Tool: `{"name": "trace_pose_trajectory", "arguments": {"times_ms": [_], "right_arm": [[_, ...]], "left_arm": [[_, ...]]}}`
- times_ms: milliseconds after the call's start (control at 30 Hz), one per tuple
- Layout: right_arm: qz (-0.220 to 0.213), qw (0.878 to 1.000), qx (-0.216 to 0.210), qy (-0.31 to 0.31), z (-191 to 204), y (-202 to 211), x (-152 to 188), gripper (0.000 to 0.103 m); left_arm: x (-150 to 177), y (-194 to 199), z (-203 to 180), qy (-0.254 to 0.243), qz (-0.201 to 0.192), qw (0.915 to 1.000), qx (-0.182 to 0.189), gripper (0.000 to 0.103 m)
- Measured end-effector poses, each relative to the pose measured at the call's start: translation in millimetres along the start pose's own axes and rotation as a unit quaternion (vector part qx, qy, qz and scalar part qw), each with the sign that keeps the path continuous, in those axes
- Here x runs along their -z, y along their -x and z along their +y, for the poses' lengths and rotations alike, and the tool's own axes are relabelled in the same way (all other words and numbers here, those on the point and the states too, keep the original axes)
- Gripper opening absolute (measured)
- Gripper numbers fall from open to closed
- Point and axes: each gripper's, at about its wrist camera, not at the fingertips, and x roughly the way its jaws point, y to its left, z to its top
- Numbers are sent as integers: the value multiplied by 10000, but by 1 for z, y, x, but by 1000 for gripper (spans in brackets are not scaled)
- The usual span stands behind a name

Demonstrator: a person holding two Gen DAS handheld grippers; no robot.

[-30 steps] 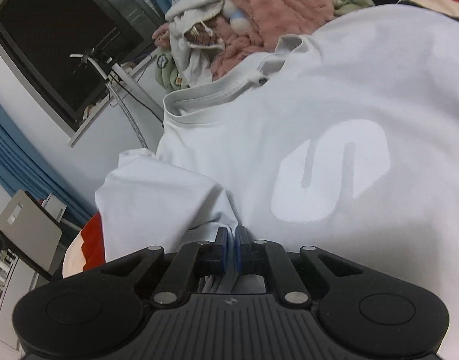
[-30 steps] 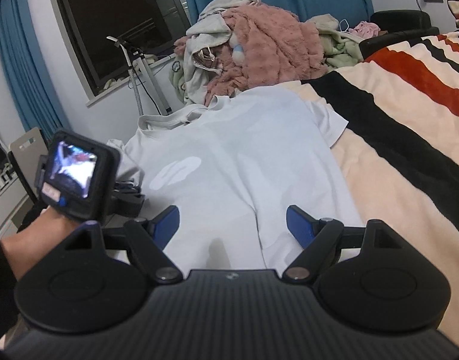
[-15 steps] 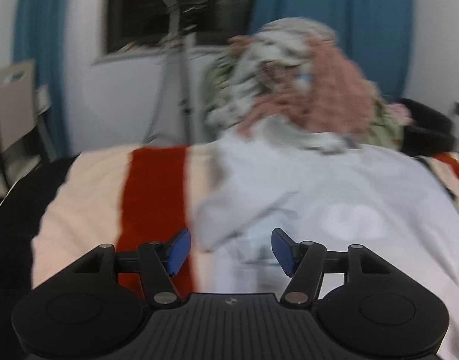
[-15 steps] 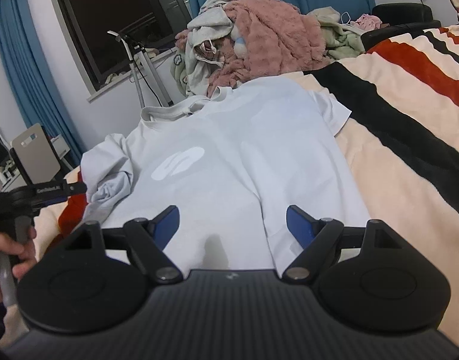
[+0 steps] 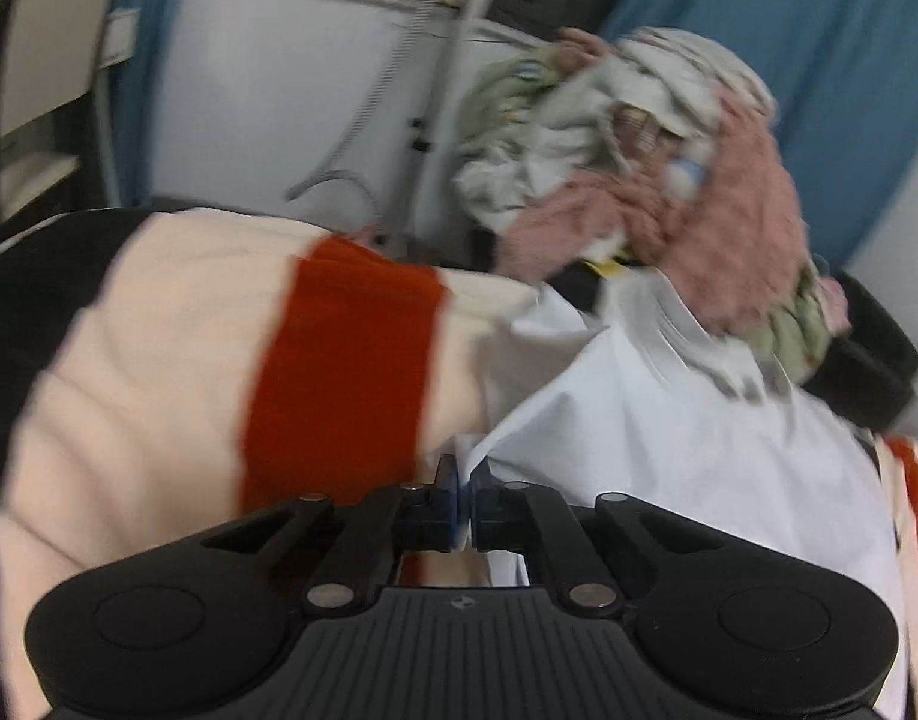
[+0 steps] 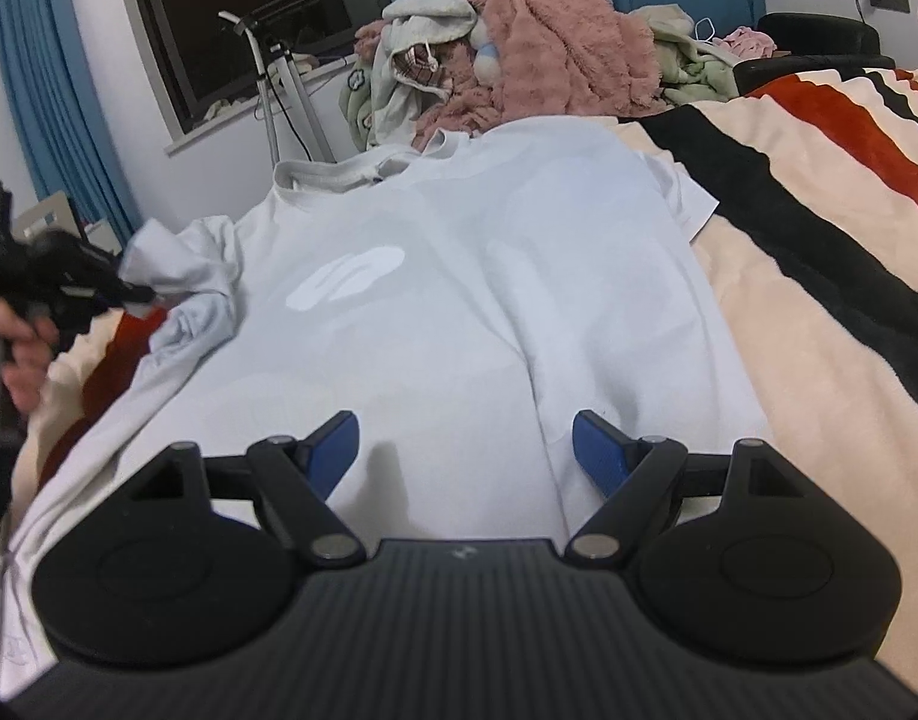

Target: Fold clothes

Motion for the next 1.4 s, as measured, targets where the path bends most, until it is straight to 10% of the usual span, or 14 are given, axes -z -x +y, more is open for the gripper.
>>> {"name": "trace_pose_trajectory", "arguments": {"times_ms": [267,400,500,667,900,1133,1400], "right_arm": [[-41,9999,46,150,10,-5,2,81],[-72,9996,67,248,15,-7,2,81],[-93,9997,57,240,15,-6,1,80],[-114,9998,3,182,13,-2,0,80],[-97,9998,-70,182,15,3,2,80],[-26,9998,-64,194,15,0,3,80],[6,9998,-75,164,14,-3,4,80]], "left_arm": [[-113,35,51,-9,-453,9835,-1754,4],[-119,26,66,-34,-448,9768,-2096,16],[-98,30,83,343,-397,9823,-1798,46],[-27,62,122,1711,-448,9807,-835,47],[44,65,153,2537,-403,9659,-324,28],[42,30,122,1932,-21,9802,-436,27],[53,52,129,2627,-455,9630,-404,1]]}}
